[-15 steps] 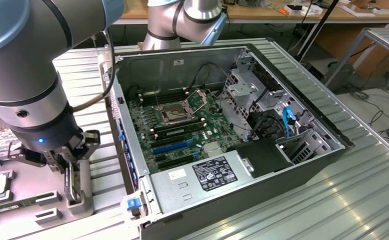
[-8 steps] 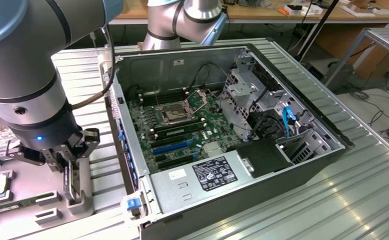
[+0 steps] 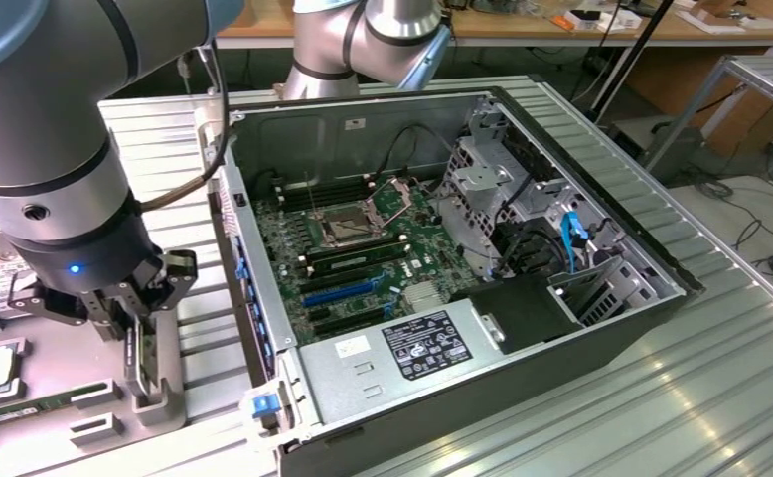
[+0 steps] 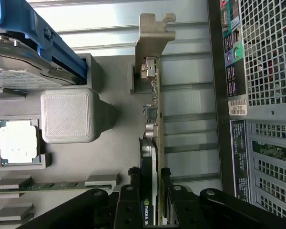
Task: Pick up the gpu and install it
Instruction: 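Pick up the gpu and move the gpu toward the slot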
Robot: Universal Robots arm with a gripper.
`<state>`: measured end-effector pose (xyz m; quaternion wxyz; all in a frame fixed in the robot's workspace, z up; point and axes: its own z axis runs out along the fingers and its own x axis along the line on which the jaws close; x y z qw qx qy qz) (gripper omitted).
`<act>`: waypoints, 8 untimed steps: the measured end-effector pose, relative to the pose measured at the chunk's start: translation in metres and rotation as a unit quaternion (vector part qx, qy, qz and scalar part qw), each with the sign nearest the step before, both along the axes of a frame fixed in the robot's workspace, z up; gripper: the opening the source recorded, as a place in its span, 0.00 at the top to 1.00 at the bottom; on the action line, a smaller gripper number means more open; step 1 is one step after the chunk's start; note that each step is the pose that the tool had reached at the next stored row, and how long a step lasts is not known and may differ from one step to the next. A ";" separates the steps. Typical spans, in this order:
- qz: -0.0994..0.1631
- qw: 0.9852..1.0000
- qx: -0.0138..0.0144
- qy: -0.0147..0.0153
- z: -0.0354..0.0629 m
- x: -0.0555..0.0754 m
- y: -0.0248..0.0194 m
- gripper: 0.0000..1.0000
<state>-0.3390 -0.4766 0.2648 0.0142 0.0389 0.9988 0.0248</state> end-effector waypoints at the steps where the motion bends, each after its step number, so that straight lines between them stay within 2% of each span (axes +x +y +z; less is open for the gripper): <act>1: 0.000 1.000 0.000 0.000 0.0006 0.000 0.0000 0.73; 8: -0.001 1.000 0.000 0.000 0.0061 0.000 0.0000 0.73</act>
